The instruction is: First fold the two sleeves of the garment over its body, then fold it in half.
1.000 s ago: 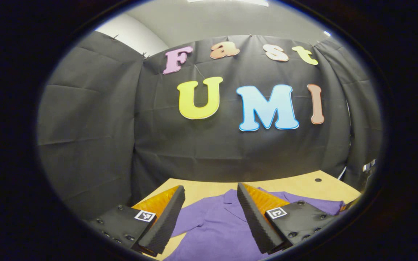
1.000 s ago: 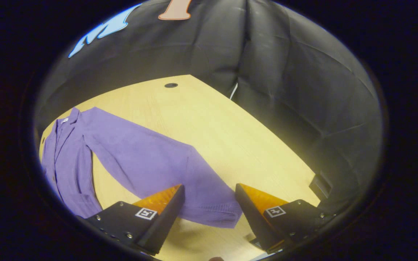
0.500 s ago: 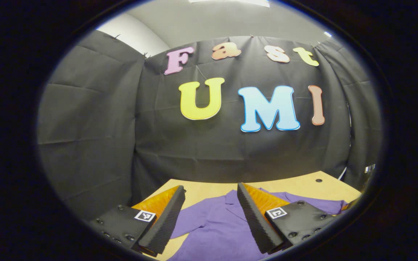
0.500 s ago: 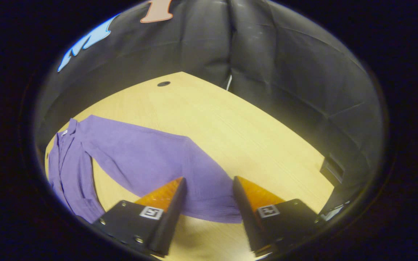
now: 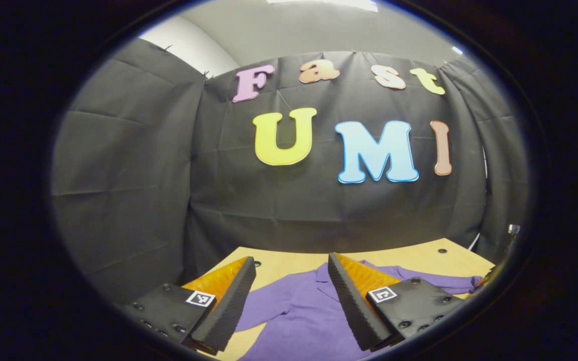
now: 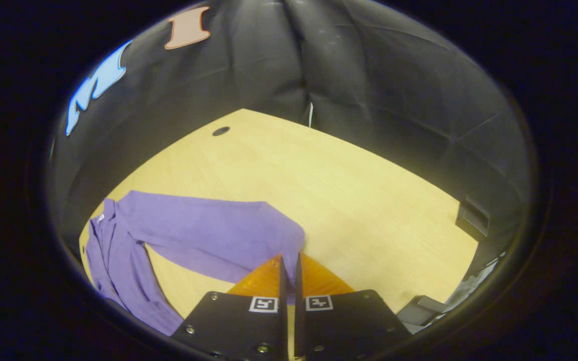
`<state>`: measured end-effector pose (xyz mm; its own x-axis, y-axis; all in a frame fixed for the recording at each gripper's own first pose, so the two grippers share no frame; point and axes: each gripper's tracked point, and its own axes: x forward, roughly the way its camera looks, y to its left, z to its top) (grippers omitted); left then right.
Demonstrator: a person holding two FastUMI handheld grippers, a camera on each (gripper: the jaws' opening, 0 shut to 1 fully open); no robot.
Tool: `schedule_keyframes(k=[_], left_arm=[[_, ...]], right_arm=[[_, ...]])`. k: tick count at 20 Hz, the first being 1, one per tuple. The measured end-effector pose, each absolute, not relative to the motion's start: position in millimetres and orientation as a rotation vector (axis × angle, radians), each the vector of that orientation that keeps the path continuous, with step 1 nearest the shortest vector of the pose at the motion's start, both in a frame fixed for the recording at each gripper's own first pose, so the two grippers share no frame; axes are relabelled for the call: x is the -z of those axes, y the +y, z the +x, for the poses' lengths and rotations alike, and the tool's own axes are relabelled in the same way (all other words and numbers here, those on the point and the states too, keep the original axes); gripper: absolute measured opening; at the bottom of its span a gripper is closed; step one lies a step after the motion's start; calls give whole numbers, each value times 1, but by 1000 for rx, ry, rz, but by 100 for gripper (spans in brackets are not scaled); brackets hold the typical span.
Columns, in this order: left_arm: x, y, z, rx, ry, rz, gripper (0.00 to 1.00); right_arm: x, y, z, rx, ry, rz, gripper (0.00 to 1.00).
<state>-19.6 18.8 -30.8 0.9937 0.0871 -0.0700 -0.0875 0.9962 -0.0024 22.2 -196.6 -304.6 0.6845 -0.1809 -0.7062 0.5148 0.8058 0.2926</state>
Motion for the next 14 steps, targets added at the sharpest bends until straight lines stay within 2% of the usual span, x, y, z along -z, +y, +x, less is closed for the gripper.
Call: schedule_keyframes(k=[2,3,14], left_arm=[[34,25,-18,-90,72,-14,99],[35,28,-16,-90,74,-21,99],[56,84,-12,-114,82,-53,99]], right_arm=[[284,-192,27,384,671,495,9],[270,-185,31,365,644,499,5],[118,-85,109,126,411,408,5]])
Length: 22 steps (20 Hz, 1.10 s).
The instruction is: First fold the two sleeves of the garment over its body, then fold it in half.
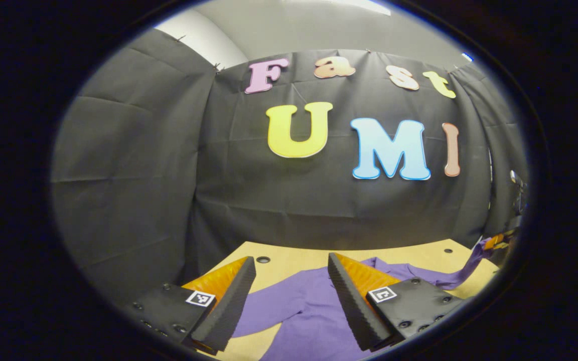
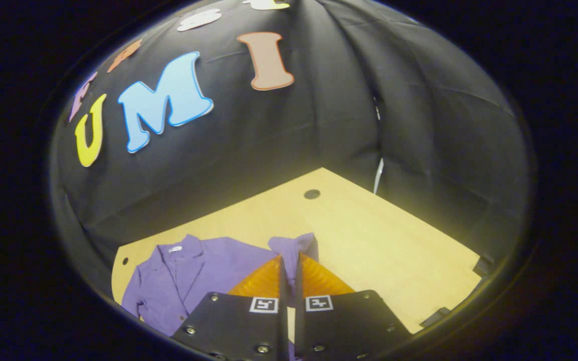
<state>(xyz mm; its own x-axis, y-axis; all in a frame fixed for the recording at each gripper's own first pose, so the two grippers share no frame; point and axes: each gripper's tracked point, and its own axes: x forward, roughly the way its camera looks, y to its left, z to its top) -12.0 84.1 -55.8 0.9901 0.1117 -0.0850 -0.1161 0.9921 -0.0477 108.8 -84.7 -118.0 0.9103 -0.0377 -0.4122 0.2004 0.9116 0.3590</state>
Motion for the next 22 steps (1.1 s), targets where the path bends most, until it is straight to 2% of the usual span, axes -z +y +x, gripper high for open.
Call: schedule_keyframes(k=[9,10,12,17,21,22], left_arm=[[64,153,-46,-264,85,-44,99],[64,158,-50,-275,88,-43,95],[64,168,-59,-296,89,-50,99],[65,188,-75,-335,86,-59,99],[66,201,-84,-346,82,-51,99],[66,205,-86,-349,81,-50,95]], right_arm=[[52,39,165,-111,336,327,5],[48,54,169,-140,336,320,5],[42,89,177,-200,339,307,5],[47,180,184,-339,363,252,5],[70,241,186,-402,398,178,5],[77,255,187,-410,407,160,5]])
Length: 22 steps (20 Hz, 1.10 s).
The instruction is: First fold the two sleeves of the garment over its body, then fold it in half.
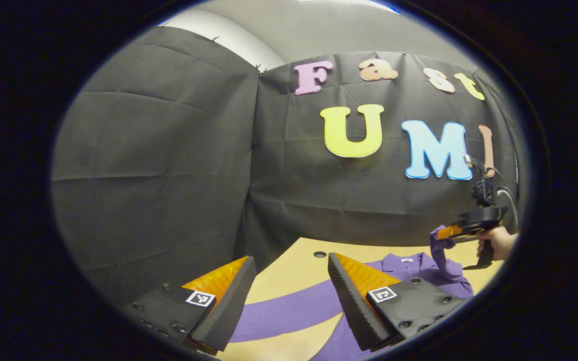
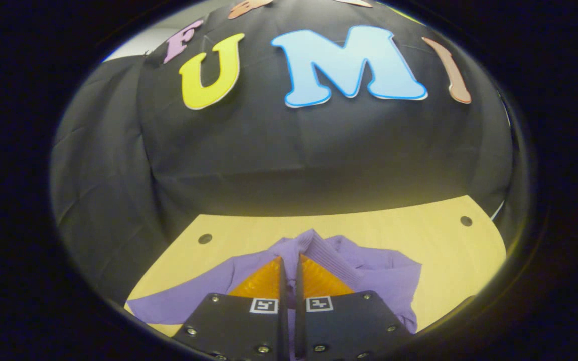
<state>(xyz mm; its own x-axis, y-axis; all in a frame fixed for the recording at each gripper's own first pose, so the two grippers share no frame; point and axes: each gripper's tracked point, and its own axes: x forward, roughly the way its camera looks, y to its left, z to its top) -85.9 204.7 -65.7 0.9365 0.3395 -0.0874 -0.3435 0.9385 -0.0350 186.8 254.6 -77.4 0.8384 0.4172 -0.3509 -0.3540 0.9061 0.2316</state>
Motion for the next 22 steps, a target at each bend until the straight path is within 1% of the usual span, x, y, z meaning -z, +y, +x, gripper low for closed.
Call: schedule_keyframes(k=[1,4,5,6,8,9,10,11,12,13,14,15,16,19,22], left_arm=[[67,208,-88,-353,83,-52,99],[75,217,-93,-355,95,-68,99],[78,219,-94,-357,99,-72,99],[81,223,-94,-358,104,-78,92],[87,231,-97,-365,114,-88,92],[90,234,-97,-368,118,-95,92],[92,238,-97,-373,121,-99,99],[95,241,-96,-378,124,-102,99],[98,244,-96,-383,128,-103,99],[101,246,-95,-389,133,-103,99],[105,247,-93,-393,138,-104,99],[110,250,-92,-398,144,-105,99],[115,252,-91,-406,149,-107,99],[139,259,-86,-434,183,-122,99],[176,272,-83,-495,250,-155,99]], right_arm=[[86,265,188,-414,415,141,5],[119,295,191,-420,456,70,5],[130,305,194,-421,470,45,6],[139,314,193,-426,483,22,7],[156,327,191,-435,506,-21,8],[160,331,190,-440,514,-38,10],[163,334,189,-446,519,-48,12],[166,340,186,-464,522,-50,18],[166,341,183,-466,523,-61,22],[166,345,180,-483,517,-63,22],[163,346,175,-492,512,-70,26],[159,344,171,-495,503,-80,50],[154,342,167,-500,491,-83,53],[137,333,155,-499,452,-94,100],[113,323,134,-507,394,-102,99]])
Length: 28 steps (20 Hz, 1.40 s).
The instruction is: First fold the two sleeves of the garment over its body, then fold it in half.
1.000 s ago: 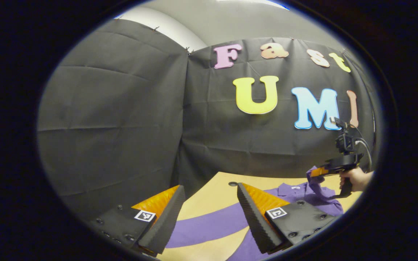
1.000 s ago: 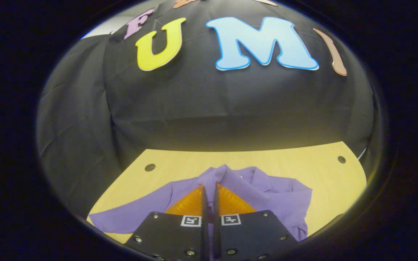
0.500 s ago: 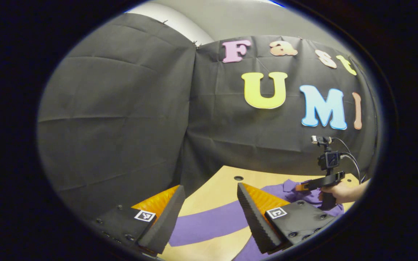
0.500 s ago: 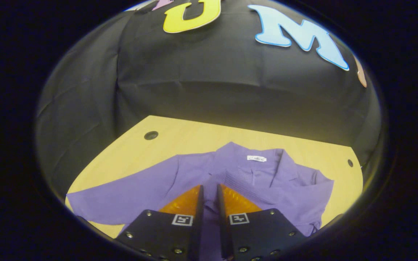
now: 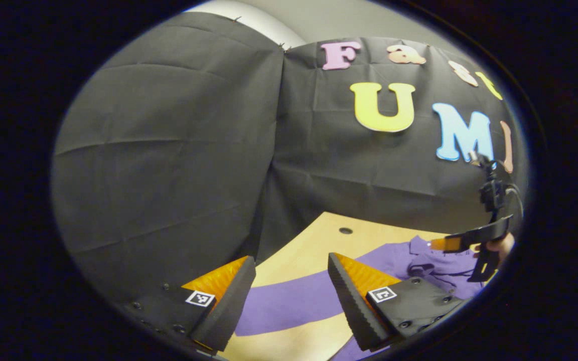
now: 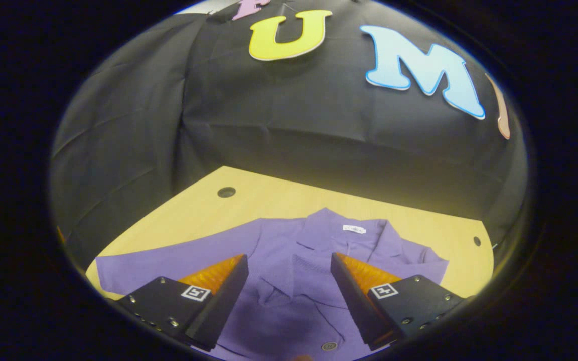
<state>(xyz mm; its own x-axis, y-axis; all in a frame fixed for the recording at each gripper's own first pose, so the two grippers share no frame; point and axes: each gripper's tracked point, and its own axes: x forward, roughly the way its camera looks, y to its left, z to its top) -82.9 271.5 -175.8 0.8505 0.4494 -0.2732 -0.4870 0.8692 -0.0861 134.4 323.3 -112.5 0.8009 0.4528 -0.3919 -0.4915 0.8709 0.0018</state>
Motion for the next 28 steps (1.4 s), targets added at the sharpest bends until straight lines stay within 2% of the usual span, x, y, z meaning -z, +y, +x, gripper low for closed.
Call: schedule_keyframes(k=[1,3,4,5,6,10,11,12,13,15,16,21,23,24,26,28], left_arm=[[191,279,-84,-520,278,-164,95],[220,296,-86,-577,336,-176,95],[233,305,-88,-609,363,-184,99],[246,314,-91,-635,392,-197,95],[260,321,-94,-659,421,-218,99],[317,338,-98,-719,556,-329,99],[328,339,-99,-723,583,-344,99],[332,339,-100,-727,604,-349,94],[335,338,-100,-727,622,-351,99],[349,339,-96,-717,657,-354,97],[356,338,-96,-716,683,-357,100],[369,327,-86,-704,712,-252,99],[365,325,-84,-704,704,-258,94],[364,325,-82,-699,702,-250,96],[365,320,-76,-683,693,-245,82],[367,312,-69,-670,678,-242,56]], right_arm=[[105,319,126,-511,380,-108,100],[87,310,107,-515,343,-114,100],[82,306,98,-520,330,-119,98],[77,303,89,-524,322,-125,99],[74,299,80,-525,317,-128,99],[69,290,52,-515,334,-110,99],[68,288,48,-513,336,-106,99],[67,286,44,-509,338,-106,99],[67,284,40,-505,341,-109,99],[67,282,33,-499,350,-96,99],[68,281,29,-497,357,-86,99],[68,276,16,-493,364,-83,100],[69,273,10,-496,370,-76,99],[69,270,8,-495,370,-66,99],[70,264,7,-489,371,-46,99],[73,255,6,-479,381,-33,99]])
